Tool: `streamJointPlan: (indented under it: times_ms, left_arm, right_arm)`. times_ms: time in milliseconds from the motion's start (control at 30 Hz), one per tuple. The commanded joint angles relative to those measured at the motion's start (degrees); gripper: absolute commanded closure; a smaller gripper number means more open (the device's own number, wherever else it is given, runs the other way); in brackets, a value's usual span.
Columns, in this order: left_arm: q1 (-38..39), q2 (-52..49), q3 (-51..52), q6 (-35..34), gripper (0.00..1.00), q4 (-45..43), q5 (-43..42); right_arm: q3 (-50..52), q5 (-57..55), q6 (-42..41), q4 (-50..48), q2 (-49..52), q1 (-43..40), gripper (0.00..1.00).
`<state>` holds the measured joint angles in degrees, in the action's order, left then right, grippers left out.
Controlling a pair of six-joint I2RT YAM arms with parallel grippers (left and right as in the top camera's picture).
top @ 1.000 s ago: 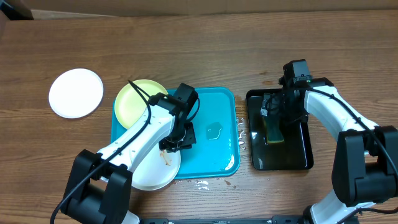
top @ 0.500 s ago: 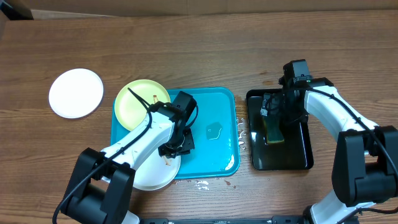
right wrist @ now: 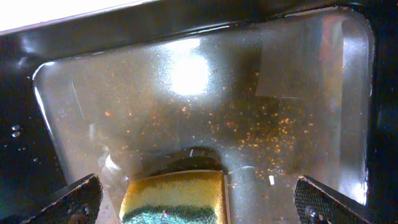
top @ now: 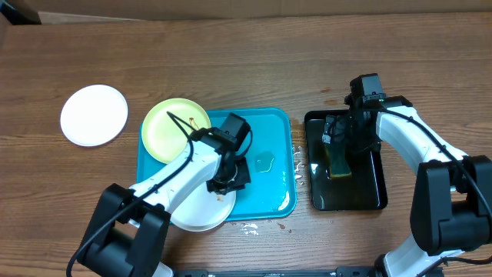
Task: Clean dirty plates on tray and stack at the side
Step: 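Move the left gripper back to the second white plate on tray, then grasp the rim of the stained white plate with the left gripper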
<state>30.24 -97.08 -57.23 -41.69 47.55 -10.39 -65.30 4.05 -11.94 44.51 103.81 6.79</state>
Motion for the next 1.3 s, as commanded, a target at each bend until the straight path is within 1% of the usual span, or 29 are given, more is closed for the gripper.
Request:
streamJointPlan:
  times_ms: [0, 233, 333, 400, 467, 533, 633, 700, 833, 900, 967, 1033, 1100, 1133, 1267]
  left_arm:
    - [2.9, 1.5, 0.6, -0.8, 0.77, -3.1, -1.1]
    - [6.2, 1.5, 0.6, -0.8, 0.77, -12.2, -0.3]
    - [6.4, 1.5, 0.6, -0.8, 0.78, -15.0, 0.5]
    - [6.1, 1.5, 0.5, -0.7, 0.77, -17.1, 0.5]
    - [5.2, 1.5, -0.4, -0.2, 0.76, -17.6, 0.2]
    - [4.2, 1.5, -2.5, 1.8, 0.72, -16.6, 0.2]
    - [2.6, 1.7, -8.7, 6.1, 0.73, -10.0, 0.6]
    - [1.6, 1.7, -14.5, 8.6, 0.73, -2.1, 3.8]
    - [-0.5, 1.7, -25.0, 8.4, 0.71, 16.8, 17.0]
    - [-1.9, 1.7, -26.4, 7.8, 0.72, 22.4, 19.4]
    - [-3.6, 1.6, -25.4, 7.9, 0.74, 26.4, 19.4]
    - [-5.1, 1.6, -23.4, 7.9, 0.72, 28.9, 19.5]
    - [-6.5, 1.6, -20.5, 7.9, 0.64, 29.4, 19.4]
    - [-7.2, 1.6, -18.7, 7.9, 0.64, 29.0, 19.3]
    - [-9.6, 1.6, -11.8, 8.2, 0.55, 25.7, 18.7]
  right_arm:
    - [-1.1, -0.1, 0.2, -0.4, 0.5, -0.2, 0.00]
    - [-1.1, -0.1, 0.2, -0.4, 0.5, -0.2, 0.00]
    - [-1.1, -0.1, 0.2, -0.4, 0.5, -0.2, 0.00]
    - [-1.1, -0.1, 0.2, -0.4, 0.5, -0.2, 0.00]
    - [-1.1, -0.1, 0.2, -0.4, 0.5, -0.2, 0.00]
    - [-1.1, -0.1, 0.2, -0.4, 0.5, -0.2, 0.00]
    - [-1.1, -0.1, 0.2, -0.4, 0.5, -0.2, 0.00]
    - [-1.1, -0.1, 0.2, -0.4, 0.5, -0.2, 0.00]
    - [-1.1, -0.1, 0.2, -0.4, 0.5, -0.2, 0.00]
    - [-1.1, -0.1, 0.2, -0.4, 0.5, -0.2, 0.00]
    - [-1.1, -0.1, 0.2, -0.4, 0.5, -0.2, 0.00]
    - [-1.1, -0.1, 0.2, -0.4, 0.5, -0.2, 0.00]
    - [-1.1, -0.1, 0.2, -0.4, 0.5, -0.2, 0.00]
    - [-1.1, -0.1, 0.2, -0.4, 0.5, -0.2, 0.00]
    - [-1.1, -0.1, 0.2, -0.4, 0.5, -0.2, 0.00]
